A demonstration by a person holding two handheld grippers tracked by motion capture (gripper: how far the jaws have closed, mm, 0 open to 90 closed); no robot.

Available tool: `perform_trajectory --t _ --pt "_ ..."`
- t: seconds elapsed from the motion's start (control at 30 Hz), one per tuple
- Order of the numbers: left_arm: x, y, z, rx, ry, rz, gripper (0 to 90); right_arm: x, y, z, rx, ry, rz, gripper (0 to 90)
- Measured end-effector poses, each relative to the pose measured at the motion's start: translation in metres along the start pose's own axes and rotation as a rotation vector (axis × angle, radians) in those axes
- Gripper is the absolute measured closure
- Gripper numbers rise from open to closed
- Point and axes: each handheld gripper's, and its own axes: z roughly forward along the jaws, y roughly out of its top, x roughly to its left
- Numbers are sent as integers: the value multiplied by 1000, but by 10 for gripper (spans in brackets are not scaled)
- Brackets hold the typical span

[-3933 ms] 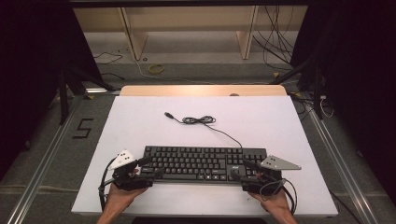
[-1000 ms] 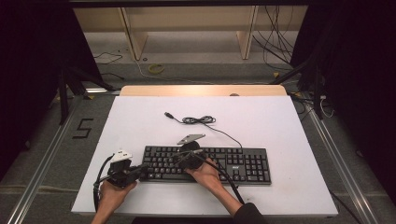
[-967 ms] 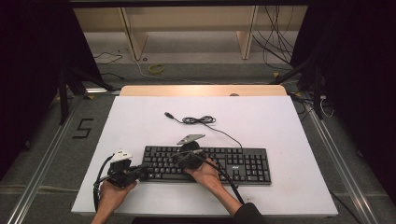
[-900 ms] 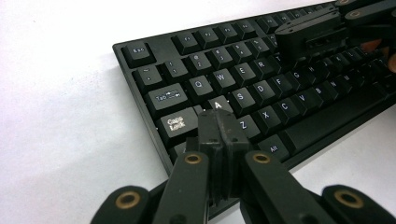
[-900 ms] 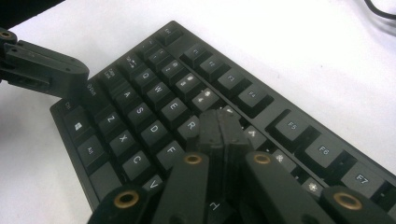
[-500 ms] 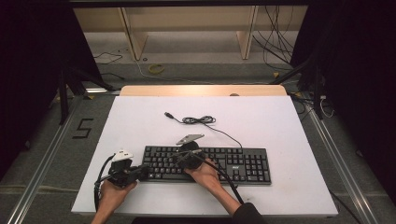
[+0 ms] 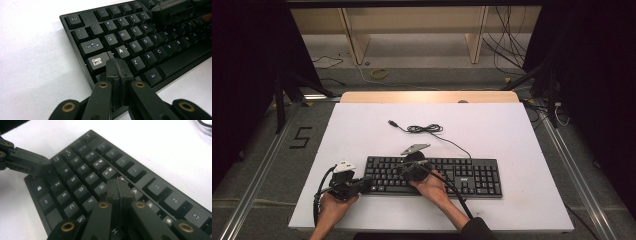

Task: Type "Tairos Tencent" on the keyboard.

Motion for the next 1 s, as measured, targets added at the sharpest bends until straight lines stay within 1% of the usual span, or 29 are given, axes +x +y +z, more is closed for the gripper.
perform_trajectory --t 0.1,0.17,0.2,0.37,0.53,0.6,0.67,0.77,0.87,0.93,1.0 --pt "1 0 0 1 -4 -9 891 1 -1 1 1 -9 1 900" --pt "1 -1 1 -3 -6 -16 891 2 -2 1 1 -18 -13 900" --pt "1 -1 0 -2 -5 -14 892 2 -2 2 0 -18 -15 900" --pt "1 -1 1 -3 -4 -17 892 2 -2 2 1 -19 -8 900" --pt "-1 0 0 -7 2 -8 889 0 -1 1 -1 -6 11 900" --pt "-1 1 -2 -22 -2 -7 888 0 -1 -1 -5 -1 23 900" --pt "-2 2 -4 -36 -4 -9 873 -1 -1 -3 -22 8 33 900" --pt "-3 3 -5 -58 -11 -10 855 -2 1 -8 -54 22 46 859" --pt "-3 4 -7 -69 -15 -13 831 -4 2 -12 -62 34 44 812" --pt "-3 4 -7 -70 -19 -12 804 -4 2 -14 -69 39 45 800" --pt "-4 4 -7 -79 -25 -20 770 -5 2 -15 -75 46 47 751"
